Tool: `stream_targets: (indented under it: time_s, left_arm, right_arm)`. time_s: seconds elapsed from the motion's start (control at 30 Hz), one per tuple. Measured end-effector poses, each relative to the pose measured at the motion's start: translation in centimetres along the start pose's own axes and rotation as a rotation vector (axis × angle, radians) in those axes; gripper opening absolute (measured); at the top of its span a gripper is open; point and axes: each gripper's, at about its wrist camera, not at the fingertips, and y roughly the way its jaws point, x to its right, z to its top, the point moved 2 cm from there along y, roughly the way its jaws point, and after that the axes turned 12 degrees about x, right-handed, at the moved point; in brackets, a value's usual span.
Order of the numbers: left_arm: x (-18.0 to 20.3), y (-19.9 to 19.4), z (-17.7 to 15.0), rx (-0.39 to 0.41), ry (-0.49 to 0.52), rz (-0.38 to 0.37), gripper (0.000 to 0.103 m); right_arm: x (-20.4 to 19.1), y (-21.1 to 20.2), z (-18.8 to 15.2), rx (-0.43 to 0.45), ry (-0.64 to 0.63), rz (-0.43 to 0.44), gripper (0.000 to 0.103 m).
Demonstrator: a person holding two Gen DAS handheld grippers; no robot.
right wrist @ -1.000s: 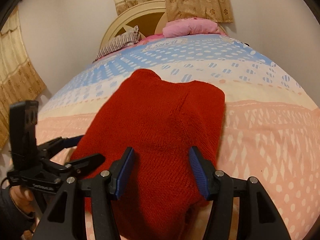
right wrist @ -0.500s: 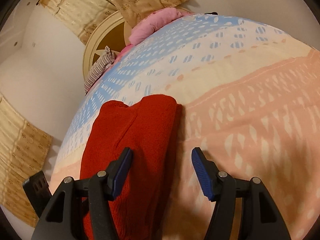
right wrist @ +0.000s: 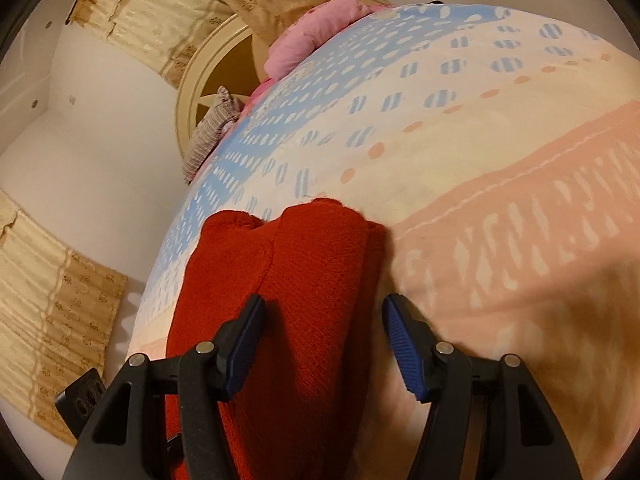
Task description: Fold small clothes
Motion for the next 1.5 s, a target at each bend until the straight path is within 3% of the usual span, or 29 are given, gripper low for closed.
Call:
stream_targets:
  time_s: [0.07,0.27,0.37,0.43,0.63,0.73,1.0,1.5]
  left_arm:
    - [0.0,0.0,0.0,-0.001,-0.002,-0.002,0.103]
    - [0.1,0.2,0.2,-0.004,-0.004,-0.003,0.103]
    - [0.3,0.0,0.1,-0.008,-0.002,-0.028,0.090]
    - [0.6,-0.2,0.1,-0.016,-0.019,-0.072,0.069]
    - [1.7,-1.2,0.2,-0.007,0.016,-0.039,0.050]
    - [2.2,-2.1,0.2,0.002,0.051,-0.016,0.045]
    - [2.1,-5.9,-0.4,0.035,0.092,0.031,0.041]
    - [-0.8,-14.8,-2.1,0.121,0.108,0.146,0.040]
  right_arm:
    - [0.1,0.2,-0.3,-0.006,0.003,0.016,0.045]
    - [0.0,0.1,-0.8,-0.007,-0.019,0.003,0.037]
    - [-0.7,-0.3,-1.1,0.010,-0.065,-0.009,0.031]
    - [-1.2,-0.6,-1.4,0.027,-0.101,-0.017,0.029]
    - [-1.9,-1.2,-1.7,0.052,-0.145,-0.049,0.025]
    - [-2.5,-1.9,-2.0,0.067,-0.169,-0.050,0.025]
    - [-5.5,-3.9,-3.3,0.068,-0.209,0.008,0.024]
    - [-13.9,-3.3,-10.1,-0.003,-0.271,0.155,0.024]
